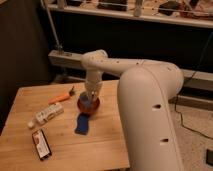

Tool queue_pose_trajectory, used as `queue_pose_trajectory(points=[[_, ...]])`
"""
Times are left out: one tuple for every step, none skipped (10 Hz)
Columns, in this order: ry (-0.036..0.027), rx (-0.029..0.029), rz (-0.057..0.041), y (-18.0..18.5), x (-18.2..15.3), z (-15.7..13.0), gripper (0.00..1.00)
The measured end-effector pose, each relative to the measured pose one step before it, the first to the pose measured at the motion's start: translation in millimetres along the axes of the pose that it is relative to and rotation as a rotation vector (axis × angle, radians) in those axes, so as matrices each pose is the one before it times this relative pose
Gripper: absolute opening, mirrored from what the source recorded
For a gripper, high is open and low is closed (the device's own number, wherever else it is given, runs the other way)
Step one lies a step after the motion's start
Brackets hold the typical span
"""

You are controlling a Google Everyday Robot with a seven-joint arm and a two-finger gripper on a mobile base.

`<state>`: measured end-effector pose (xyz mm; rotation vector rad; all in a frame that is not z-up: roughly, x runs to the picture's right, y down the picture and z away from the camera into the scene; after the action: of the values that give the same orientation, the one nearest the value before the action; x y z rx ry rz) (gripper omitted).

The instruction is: Place the ceramic cup in the ceramic bowl

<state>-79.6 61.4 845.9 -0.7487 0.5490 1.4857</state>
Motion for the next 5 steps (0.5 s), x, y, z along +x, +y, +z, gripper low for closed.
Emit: queue_pose_trajectory(points=[[-0.00608,0.0113,-0.02418,-0.55,1.54,7.92,0.16],[-0.01844,0.01864,-0.02523,-0.29,-0.86,5.67,0.27],[-0.02922,0.02096,-0.02718,2.27,-3.12,5.26,0.39],[-0.0171,0.00883,-0.00827,2.9,-1.63,2.78,0.47],[-0.01888,0.01711,-0.00435,1.14,-0.55,4.68,0.6]])
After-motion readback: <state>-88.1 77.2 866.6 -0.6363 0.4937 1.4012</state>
